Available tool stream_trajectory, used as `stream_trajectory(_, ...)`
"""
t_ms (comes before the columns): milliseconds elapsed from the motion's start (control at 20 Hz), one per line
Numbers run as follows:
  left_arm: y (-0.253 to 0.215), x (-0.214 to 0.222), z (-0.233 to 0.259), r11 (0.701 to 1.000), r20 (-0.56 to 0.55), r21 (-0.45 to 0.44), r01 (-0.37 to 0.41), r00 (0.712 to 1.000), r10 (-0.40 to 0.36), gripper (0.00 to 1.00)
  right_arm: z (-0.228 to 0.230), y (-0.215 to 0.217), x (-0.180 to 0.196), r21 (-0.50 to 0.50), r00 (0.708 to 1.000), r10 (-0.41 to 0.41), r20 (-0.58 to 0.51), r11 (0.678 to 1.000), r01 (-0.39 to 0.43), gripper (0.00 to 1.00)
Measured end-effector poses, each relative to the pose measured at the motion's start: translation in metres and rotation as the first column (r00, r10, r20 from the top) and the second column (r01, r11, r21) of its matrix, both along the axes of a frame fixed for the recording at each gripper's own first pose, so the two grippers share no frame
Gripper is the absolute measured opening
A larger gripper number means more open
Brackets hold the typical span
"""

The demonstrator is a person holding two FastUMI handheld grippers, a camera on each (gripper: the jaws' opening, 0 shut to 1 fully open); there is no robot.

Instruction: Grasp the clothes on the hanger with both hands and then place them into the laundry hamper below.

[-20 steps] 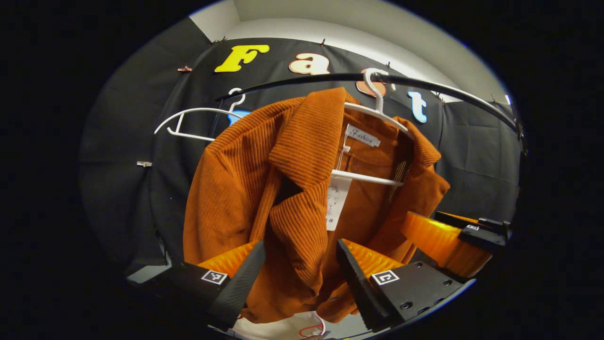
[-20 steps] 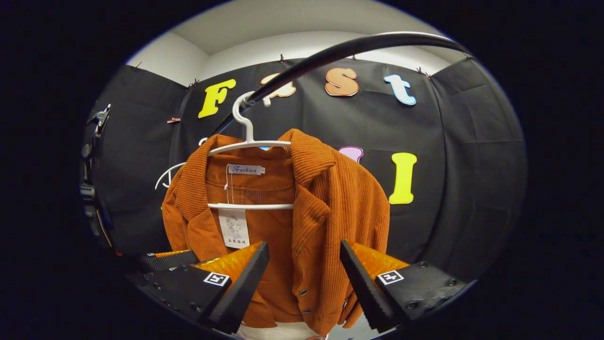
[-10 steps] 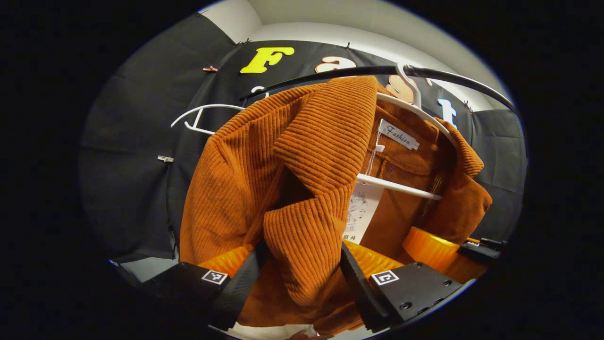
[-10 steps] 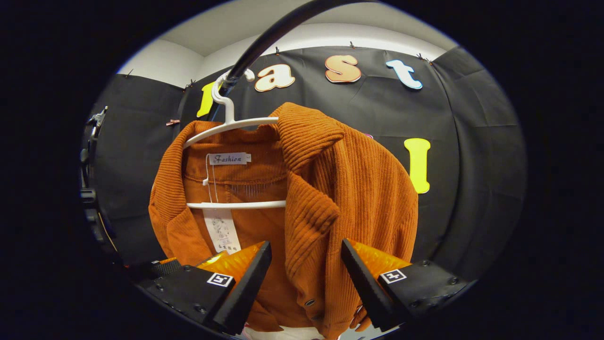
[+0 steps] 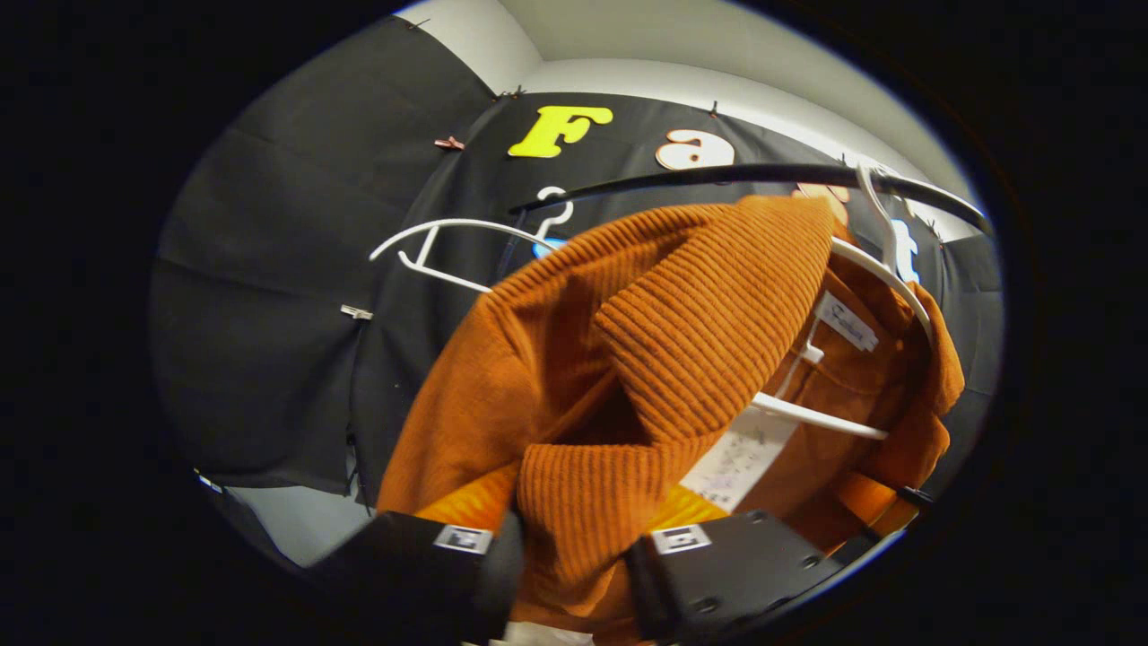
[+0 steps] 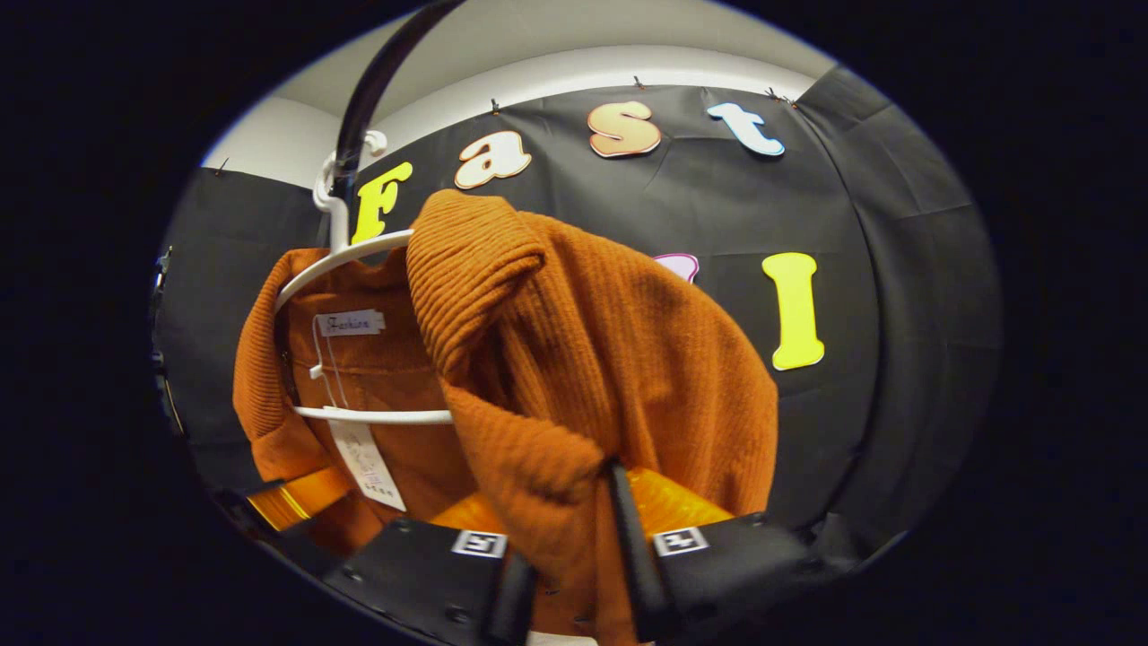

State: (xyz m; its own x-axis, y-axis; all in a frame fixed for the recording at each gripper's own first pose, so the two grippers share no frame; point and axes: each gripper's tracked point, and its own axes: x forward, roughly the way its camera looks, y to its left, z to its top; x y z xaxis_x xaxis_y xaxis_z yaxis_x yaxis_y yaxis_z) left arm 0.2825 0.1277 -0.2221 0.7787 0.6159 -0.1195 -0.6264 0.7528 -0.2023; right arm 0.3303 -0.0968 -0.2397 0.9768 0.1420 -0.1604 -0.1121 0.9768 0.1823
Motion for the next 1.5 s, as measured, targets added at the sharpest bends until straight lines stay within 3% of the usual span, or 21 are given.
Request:
stream_trajectory(50, 0.002, -0.002, 0.006, 1.0, -0.001, 0.014, 0.0, 1.0, 0.0, 0.28, 0.002, -0.005, -0.002, 0.007, 1.0, 0.01, 0.003, 1.0, -0.01, 0.23)
stream_trajectory(100, 0.004, -0.002, 0.007, 1.0, -0.019, 0.026, 0.008, 1.0, -0.008, 0.11, 0.0, -0.007, 0.001, 0.014, 1.0, 0.018, 0.0, 1.0, -0.018, 0.25)
stream_trajectory(250, 0.012, -0.017, 0.013, 0.999, -0.059, 0.039, 0.01, 0.998, -0.008, 0.09, 0.01, -0.022, -0.007, 0.067, 0.999, 0.036, 0.018, 0.997, -0.037, 0.24)
stream_trajectory(550, 0.018, -0.058, 0.058, 0.997, -0.01, 0.064, -0.037, 0.999, 0.038, 0.08, 0.045, -0.061, -0.021, 0.187, 0.995, 0.042, 0.092, 0.981, -0.059, 0.25)
stream_trajectory(750, 0.024, -0.075, 0.094, 0.989, 0.056, 0.115, -0.088, 0.995, 0.083, 0.08, 0.079, -0.097, -0.019, 0.248, 0.982, -0.044, 0.183, 0.969, -0.002, 0.23)
stream_trajectory(800, 0.022, -0.074, 0.1, 0.987, 0.067, 0.13, -0.095, 0.994, 0.087, 0.08, 0.081, -0.099, -0.016, 0.248, 0.982, -0.049, 0.185, 0.969, 0.002, 0.28)
stream_trajectory(850, 0.023, -0.075, 0.108, 0.984, 0.076, 0.148, -0.098, 0.993, 0.088, 0.09, 0.082, -0.098, -0.012, 0.24, 0.981, -0.05, 0.188, 0.971, 0.003, 0.23)
stream_trajectory(900, 0.024, -0.076, 0.118, 0.98, 0.091, 0.169, -0.103, 0.992, 0.088, 0.08, 0.084, -0.099, -0.009, 0.23, 0.979, -0.052, 0.195, 0.973, 0.006, 0.32)
stream_trajectory(1000, 0.029, -0.075, 0.141, 0.971, 0.137, 0.209, -0.112, 0.987, 0.084, 0.08, 0.094, -0.103, 0.002, 0.221, 0.974, -0.061, 0.218, 0.975, 0.012, 0.23)
stream_trajectory(1200, 0.044, -0.056, 0.174, 0.954, 0.165, 0.286, -0.091, 0.985, 0.044, 0.08, 0.109, -0.109, 0.023, 0.167, 0.964, -0.074, 0.254, 0.985, 0.031, 0.28)
stream_trajectory(1500, 0.068, -0.019, 0.149, 0.951, 0.079, 0.308, -0.007, 0.997, -0.019, 0.08, 0.089, -0.11, 0.05, 0.08, 0.975, -0.041, 0.217, 0.997, 0.024, 0.23)
